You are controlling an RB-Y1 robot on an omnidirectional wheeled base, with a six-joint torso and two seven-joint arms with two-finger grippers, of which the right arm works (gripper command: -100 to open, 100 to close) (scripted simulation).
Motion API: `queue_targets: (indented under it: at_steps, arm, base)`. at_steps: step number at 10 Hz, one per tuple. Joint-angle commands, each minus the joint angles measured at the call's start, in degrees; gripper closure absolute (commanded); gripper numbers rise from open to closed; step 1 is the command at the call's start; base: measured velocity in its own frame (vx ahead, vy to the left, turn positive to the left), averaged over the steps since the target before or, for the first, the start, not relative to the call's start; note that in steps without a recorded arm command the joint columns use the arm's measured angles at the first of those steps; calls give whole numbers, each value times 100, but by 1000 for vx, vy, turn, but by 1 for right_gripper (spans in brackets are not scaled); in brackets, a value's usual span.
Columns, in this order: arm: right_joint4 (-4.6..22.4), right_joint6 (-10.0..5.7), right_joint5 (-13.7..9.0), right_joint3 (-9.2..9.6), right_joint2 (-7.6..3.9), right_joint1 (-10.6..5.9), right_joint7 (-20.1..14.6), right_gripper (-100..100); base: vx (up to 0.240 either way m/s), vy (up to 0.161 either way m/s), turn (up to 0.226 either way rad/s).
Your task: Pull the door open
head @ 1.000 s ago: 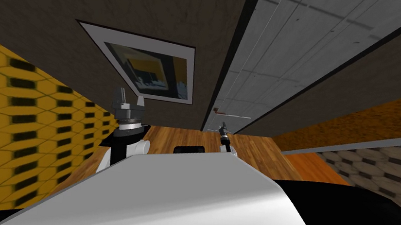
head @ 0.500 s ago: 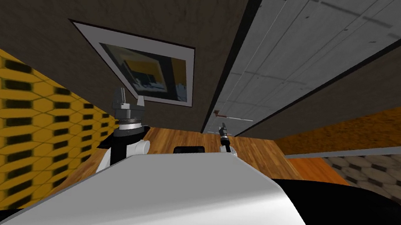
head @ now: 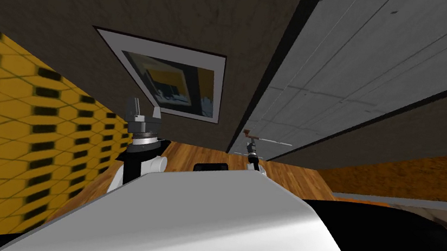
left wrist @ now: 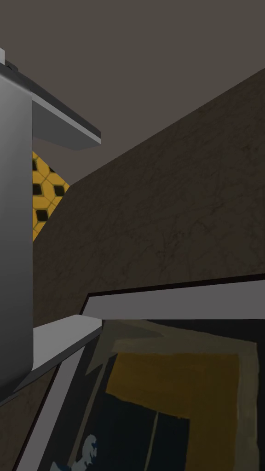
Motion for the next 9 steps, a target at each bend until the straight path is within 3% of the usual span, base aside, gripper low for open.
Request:
queue_targets:
  at_steps: [1,3,4,5,9]
  arm:
    - [182,-74,-111,-163,-45,-33,52,-100]
    - [301,-113,-217,-318,-86,-42,94,-100]
    - [347,-141,-185,-272,-82,-79,83,-100]
    - [347,-141,-185,-272,-82,-79,83,100]
    - [347,-141,-185,-272,-82,-79,83,100]
  base:
    - [193,-63,252]
    - [171,-45,231]
    - [81,-28,40]
    - [-10,3,-34]
    - [-21,6,-3]
